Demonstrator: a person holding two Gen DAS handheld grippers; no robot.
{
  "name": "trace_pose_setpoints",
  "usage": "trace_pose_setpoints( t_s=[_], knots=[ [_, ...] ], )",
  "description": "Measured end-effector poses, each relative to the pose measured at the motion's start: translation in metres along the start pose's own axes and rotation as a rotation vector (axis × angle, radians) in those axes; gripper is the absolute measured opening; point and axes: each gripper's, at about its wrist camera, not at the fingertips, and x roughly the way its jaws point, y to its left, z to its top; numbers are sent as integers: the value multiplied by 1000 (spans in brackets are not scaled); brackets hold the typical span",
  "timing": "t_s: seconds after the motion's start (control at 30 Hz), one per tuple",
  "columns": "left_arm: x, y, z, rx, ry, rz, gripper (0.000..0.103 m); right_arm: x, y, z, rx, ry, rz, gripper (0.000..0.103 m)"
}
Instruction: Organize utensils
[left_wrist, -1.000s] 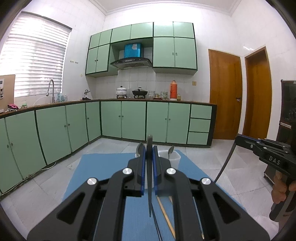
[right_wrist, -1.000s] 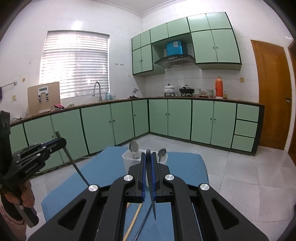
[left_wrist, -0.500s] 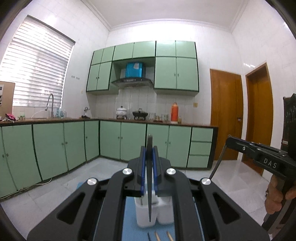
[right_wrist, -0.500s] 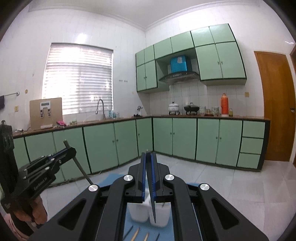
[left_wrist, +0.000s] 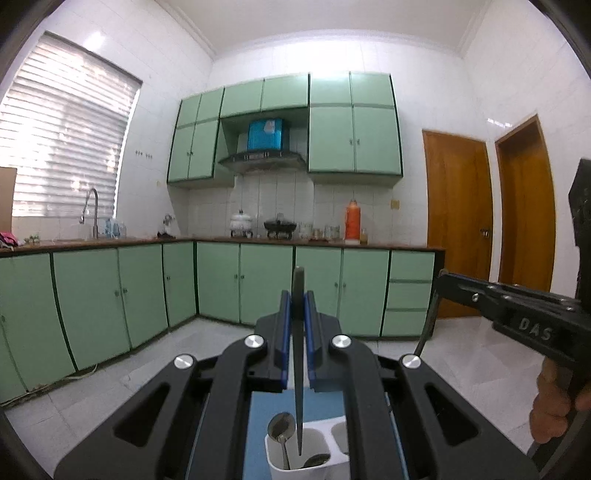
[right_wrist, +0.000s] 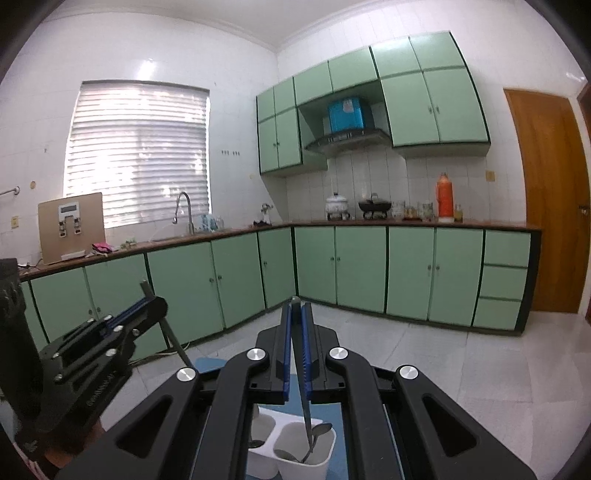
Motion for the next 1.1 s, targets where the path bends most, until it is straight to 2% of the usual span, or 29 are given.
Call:
trace_pose_setpoints(
  t_s=[0.17,0.37,0.7,0.93,0.97,1.0,1.03,1.07,1.1],
  knots=[
    [35,9,-27,-14,84,4,6,26,-16,-22,37,55,5,5],
    [52,21,-51,-22,142,12,6,44,-27,-44,65,97,16,5],
    [58,33,-68,-39,181,26,6,62,-38,-66,100,145,5,5],
    [56,45,-69,-65,193,39,7,59,-41,-66,114,138,-30,6],
    [54,46,-68,-71,188,41,9,59,-43,-66,118,142,-33,6],
    [50,49,-66,-74,184,41,22,59,-43,-65,121,144,-39,7],
    [48,48,-64,-74,179,44,28,56,-42,-65,120,143,-45,12],
    [43,50,-62,-75,166,49,46,54,-42,-65,118,140,-48,14],
    [37,51,-60,-76,151,49,53,50,-42,-64,117,133,-55,18]
  ],
)
